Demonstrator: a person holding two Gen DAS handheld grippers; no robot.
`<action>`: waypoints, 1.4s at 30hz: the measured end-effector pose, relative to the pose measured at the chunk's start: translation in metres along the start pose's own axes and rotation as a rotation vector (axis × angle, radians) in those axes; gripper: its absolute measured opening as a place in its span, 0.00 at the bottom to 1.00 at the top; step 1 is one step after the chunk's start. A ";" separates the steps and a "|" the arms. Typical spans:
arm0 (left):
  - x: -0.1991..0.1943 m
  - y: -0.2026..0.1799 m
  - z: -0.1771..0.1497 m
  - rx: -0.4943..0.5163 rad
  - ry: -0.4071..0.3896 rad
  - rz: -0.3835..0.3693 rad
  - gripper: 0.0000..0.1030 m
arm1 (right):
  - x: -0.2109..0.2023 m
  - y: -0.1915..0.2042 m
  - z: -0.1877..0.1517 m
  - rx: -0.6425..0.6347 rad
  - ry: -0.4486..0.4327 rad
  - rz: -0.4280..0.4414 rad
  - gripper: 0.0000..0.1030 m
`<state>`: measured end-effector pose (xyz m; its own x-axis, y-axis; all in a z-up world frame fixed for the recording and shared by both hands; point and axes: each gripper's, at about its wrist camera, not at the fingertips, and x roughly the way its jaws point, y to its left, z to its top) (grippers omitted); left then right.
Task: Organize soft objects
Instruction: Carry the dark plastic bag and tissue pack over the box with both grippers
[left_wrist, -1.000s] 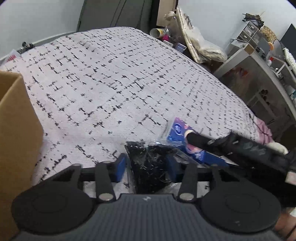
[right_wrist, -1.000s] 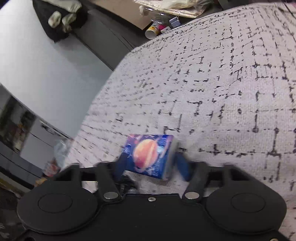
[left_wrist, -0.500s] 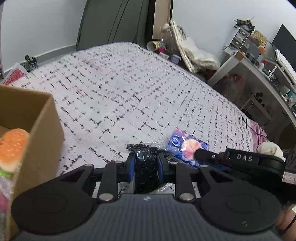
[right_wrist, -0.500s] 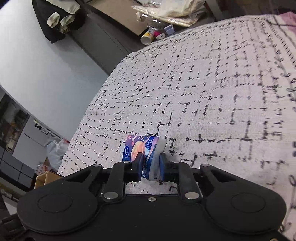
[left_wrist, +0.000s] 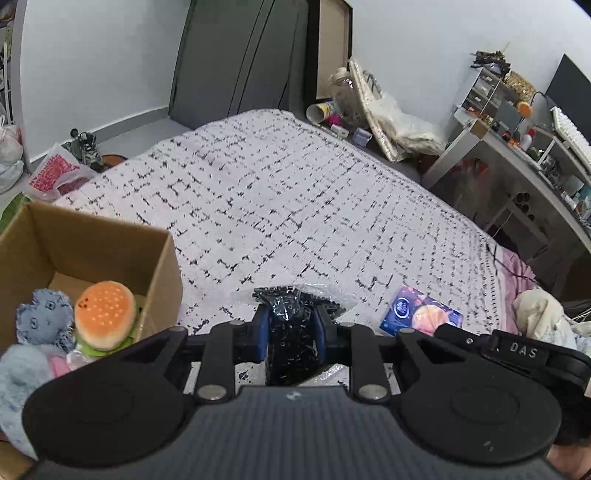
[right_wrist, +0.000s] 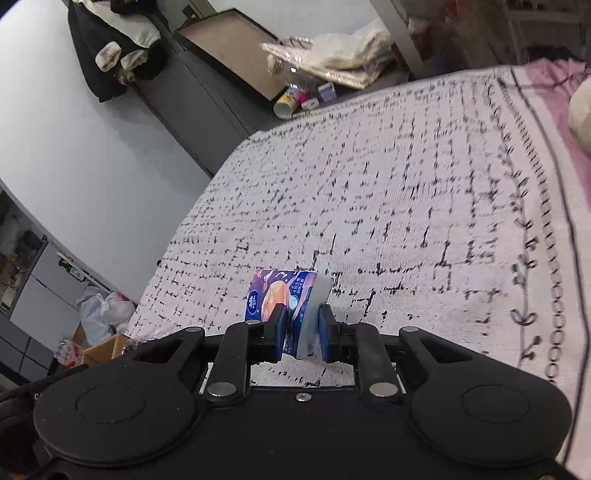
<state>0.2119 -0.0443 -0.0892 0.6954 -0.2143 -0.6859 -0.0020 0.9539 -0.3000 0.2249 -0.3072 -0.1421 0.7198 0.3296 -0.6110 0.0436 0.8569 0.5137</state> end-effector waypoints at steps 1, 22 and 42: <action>-0.004 0.000 0.000 0.000 -0.003 -0.004 0.23 | -0.006 0.002 0.000 0.001 -0.010 0.000 0.17; -0.081 0.031 0.016 0.006 -0.068 -0.100 0.23 | -0.094 0.067 -0.018 -0.052 -0.139 -0.033 0.18; -0.123 0.100 0.035 -0.110 -0.141 -0.094 0.23 | -0.100 0.131 -0.046 -0.106 -0.145 -0.029 0.18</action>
<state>0.1511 0.0849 -0.0121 0.7898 -0.2622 -0.5545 -0.0054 0.9010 -0.4337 0.1268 -0.2102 -0.0416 0.8118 0.2504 -0.5275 -0.0021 0.9047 0.4261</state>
